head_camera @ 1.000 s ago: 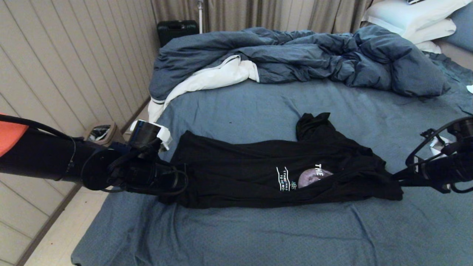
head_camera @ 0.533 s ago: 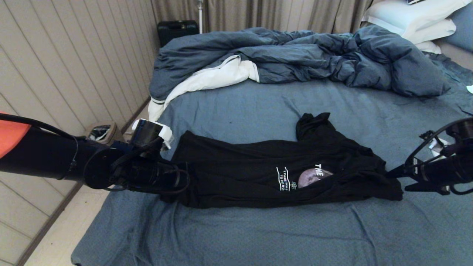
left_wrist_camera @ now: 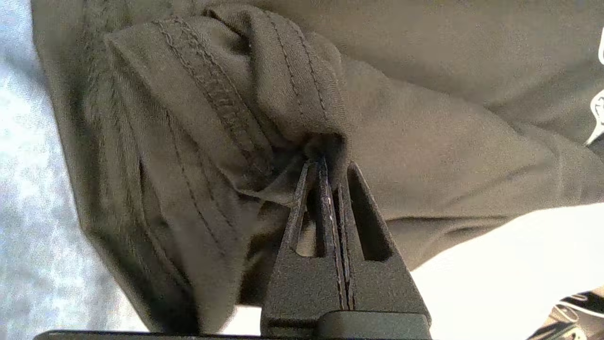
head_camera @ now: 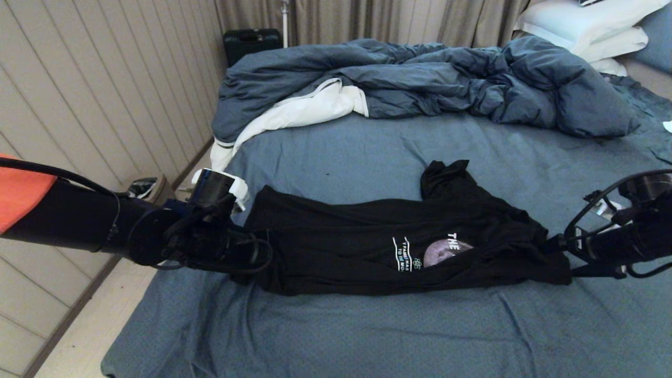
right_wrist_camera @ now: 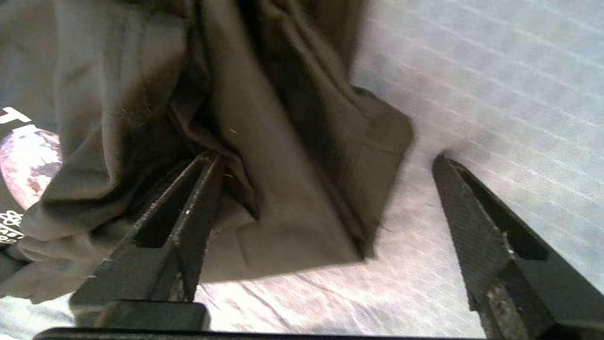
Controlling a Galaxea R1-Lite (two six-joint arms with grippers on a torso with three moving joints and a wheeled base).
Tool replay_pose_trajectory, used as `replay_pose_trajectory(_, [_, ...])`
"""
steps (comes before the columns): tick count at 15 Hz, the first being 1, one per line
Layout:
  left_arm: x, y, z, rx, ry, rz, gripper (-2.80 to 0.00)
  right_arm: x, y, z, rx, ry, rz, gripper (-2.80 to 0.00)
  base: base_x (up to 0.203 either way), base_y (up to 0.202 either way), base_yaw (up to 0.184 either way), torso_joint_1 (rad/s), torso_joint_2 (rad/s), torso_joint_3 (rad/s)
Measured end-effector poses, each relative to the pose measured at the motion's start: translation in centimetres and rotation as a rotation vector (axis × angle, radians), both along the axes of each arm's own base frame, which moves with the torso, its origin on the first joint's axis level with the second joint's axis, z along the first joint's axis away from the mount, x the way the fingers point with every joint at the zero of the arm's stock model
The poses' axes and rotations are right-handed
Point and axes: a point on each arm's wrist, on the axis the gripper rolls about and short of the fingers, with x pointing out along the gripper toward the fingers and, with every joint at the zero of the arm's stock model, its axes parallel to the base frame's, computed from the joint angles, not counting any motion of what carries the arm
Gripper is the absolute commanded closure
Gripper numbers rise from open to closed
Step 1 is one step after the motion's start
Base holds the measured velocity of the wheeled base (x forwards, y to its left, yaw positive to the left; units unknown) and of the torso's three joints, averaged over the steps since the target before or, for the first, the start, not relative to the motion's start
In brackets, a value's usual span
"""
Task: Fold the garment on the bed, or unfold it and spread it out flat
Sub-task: Fold the black T-shirt
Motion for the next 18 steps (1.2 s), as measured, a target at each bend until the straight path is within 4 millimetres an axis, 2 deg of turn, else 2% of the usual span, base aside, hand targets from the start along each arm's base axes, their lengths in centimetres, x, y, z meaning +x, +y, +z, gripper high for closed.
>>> replay_pose_trajectory(1, [0.1,-0.1,-0.1,0.001,0.001,-0.001,0.0,0.2,0.1,-0.1,0.001,0.002,0.004,-2.8,0.0,0.0,0.0,0.0,0.0,0.0])
replay_pose_trajectory(2, [0.2,-0.1,-0.2,0.002,0.003,-0.001,0.0,0.4,0.4,-0.1,0.001,0.003,0.012,0.0,0.0,0.0,0.0,0.0,0.0,0.0])
replay_pose_trajectory(6, [0.6,-0.2,-0.2,-0.006,-0.01,-0.001,0.0,1.3,1.5,-0.4,0.012,0.01,0.038,0.0,0.0,0.0,0.0,0.0,0.0,0.0])
replay_pose_trajectory(10, [0.5,-0.2,0.1,-0.028,-0.01,0.022,0.0,1.5,1.8,-0.4,0.025,0.014,0.032,0.0,0.0,0.0,0.0,0.0,0.0,0.0])
replay_pose_trajectory(18, [-1.1,0.5,3.1,-0.052,-0.033,0.035,0.0,-0.4,1.7,1.6,0.017,-0.022,0.01,0.0,0.0,0.0,0.0,0.0,0.0,0.0])
